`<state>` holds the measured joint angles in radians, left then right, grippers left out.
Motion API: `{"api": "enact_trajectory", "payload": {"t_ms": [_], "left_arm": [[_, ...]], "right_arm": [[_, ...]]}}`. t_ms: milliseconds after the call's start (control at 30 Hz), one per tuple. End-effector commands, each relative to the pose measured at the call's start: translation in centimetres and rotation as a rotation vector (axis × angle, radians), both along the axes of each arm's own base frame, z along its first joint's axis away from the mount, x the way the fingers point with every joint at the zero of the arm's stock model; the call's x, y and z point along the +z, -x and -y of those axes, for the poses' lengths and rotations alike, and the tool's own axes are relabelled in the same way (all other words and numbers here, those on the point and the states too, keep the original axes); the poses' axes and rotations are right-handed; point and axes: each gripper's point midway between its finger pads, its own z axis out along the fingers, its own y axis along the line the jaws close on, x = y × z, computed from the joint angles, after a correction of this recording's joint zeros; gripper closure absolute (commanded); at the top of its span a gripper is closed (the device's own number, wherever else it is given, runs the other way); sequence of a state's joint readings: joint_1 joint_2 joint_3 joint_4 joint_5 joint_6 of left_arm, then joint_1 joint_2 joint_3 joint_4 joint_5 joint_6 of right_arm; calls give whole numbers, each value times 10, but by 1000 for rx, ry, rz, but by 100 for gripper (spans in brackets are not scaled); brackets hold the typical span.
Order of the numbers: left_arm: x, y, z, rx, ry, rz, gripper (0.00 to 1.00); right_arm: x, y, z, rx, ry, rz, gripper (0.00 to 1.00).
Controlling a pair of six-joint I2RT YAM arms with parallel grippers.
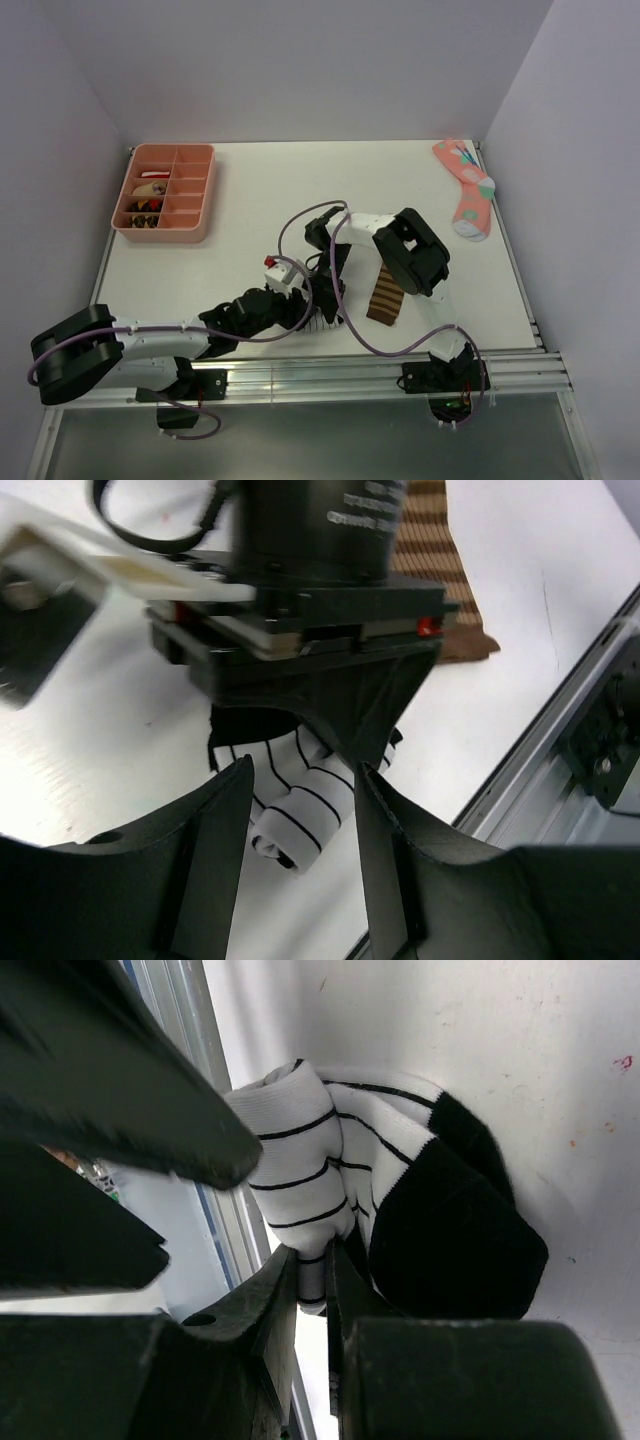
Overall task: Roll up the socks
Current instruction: Roll the sock at the center of the board.
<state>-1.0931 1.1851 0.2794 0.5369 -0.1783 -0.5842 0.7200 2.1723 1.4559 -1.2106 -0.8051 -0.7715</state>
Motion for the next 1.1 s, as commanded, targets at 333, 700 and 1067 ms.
{"api": "enact_trajectory", "payload": {"t_ms": [333, 700, 1067], "left_arm": [[-7, 15, 29, -157, -50, 6, 50], [-23, 18, 34, -176, -66, -31, 52], [-45, 22, 42, -143, -115, -179, 91]], "right_arm": [[-31, -18, 15, 29, 102, 90, 87], [-33, -19, 24, 18, 110, 85, 88], [-40, -35, 30, -51, 134, 211, 77]]}}
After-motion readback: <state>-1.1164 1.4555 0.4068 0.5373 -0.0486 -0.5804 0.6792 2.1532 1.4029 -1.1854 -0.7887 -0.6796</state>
